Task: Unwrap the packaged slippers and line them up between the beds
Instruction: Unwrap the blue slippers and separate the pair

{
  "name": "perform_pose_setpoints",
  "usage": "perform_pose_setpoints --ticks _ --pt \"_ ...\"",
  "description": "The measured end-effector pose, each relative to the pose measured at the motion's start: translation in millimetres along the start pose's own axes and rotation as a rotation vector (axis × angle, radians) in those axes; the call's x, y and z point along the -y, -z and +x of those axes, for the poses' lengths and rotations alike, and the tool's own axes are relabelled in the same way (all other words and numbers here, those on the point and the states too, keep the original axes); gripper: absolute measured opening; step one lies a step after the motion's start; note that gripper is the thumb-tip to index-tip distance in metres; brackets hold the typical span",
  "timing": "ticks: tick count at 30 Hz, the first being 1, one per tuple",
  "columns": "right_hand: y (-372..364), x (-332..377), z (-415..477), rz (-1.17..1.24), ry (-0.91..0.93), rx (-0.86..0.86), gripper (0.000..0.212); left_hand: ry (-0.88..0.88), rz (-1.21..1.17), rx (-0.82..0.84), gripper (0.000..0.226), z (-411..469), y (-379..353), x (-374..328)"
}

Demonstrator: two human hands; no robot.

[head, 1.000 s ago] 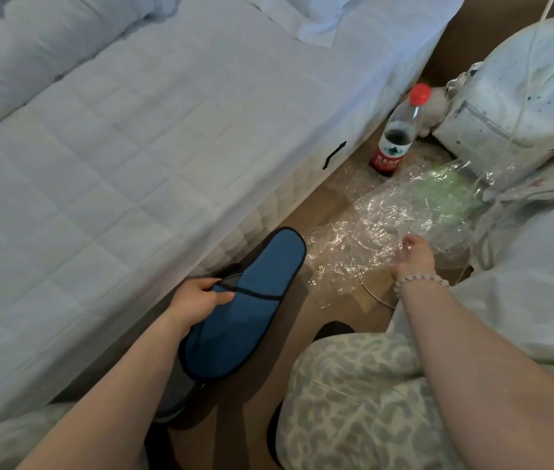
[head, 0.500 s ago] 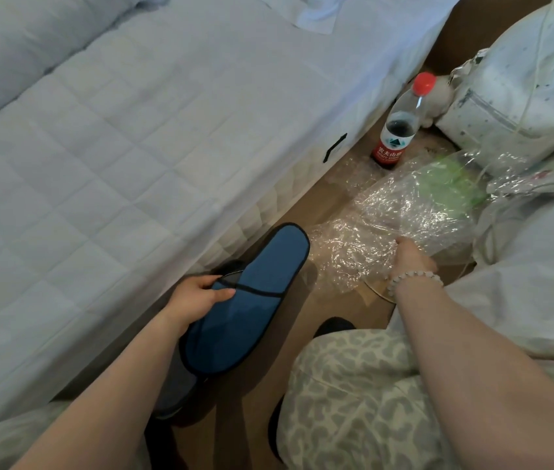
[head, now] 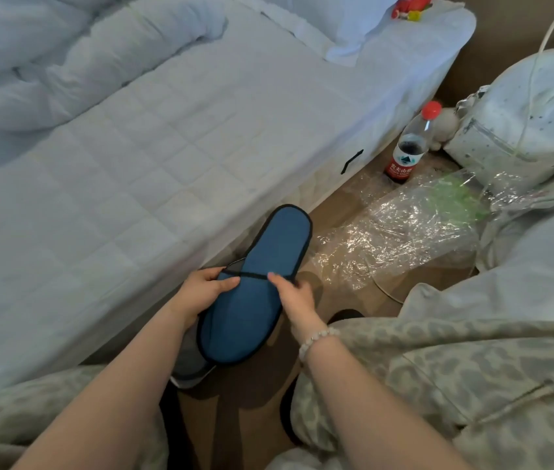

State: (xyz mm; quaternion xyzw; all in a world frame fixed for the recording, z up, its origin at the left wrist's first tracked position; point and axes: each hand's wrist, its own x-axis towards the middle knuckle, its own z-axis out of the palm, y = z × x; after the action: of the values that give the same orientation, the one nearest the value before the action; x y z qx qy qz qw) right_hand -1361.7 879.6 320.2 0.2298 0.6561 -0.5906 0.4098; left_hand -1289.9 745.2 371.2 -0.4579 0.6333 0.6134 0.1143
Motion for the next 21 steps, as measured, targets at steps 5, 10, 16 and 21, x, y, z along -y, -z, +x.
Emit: perform_pose_setpoints --ticks 5,10,16,21 --pt "-19 -52 -28 -0.109 -0.073 0.127 0.046 0.012 0.184 -0.087 0.023 -4 17 27" --pt "-39 -67 -28 -0.222 -0.098 0.08 0.042 -0.011 0.431 -0.211 0.046 -1 31 47" --pt "-64 -80 -18 -0.413 -0.034 -0.07 0.054 -0.079 0.655 -0.235 0.067 1 30 63" --pt "-63 -79 -12 -0.464 -0.005 -0.101 0.045 -0.118 0.766 -0.257 0.076 3 25 70"
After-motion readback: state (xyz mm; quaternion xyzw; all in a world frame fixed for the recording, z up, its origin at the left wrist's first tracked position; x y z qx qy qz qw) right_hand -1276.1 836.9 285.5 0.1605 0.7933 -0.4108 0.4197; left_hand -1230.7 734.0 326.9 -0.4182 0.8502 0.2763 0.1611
